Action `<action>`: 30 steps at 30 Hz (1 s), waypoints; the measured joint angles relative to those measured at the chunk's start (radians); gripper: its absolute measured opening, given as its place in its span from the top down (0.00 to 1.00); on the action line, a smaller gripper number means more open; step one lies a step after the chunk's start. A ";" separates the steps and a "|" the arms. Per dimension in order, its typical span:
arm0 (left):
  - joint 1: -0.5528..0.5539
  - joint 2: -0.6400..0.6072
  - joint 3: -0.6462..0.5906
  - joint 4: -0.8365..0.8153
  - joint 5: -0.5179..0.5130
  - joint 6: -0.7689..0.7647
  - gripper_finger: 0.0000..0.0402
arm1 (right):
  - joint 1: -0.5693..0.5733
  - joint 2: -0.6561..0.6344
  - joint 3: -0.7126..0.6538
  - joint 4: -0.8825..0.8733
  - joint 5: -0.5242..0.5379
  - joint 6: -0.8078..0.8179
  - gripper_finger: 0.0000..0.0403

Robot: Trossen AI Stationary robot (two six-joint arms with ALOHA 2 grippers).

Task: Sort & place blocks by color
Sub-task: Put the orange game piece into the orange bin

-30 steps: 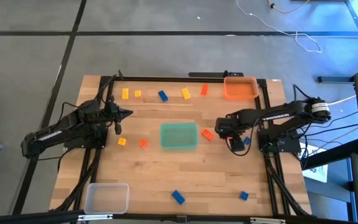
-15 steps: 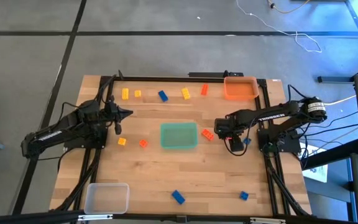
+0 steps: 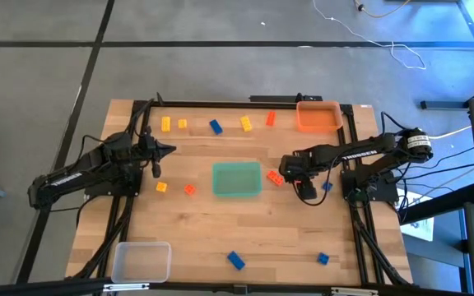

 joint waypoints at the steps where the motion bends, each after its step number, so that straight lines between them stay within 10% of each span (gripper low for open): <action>1: 0.000 0.000 0.000 0.000 0.000 0.000 1.00 | 0.000 0.000 0.000 0.001 0.000 0.000 0.47; 30: 0.000 0.000 0.000 0.000 -0.004 0.000 1.00 | -0.033 0.152 0.006 0.074 -0.003 0.029 0.48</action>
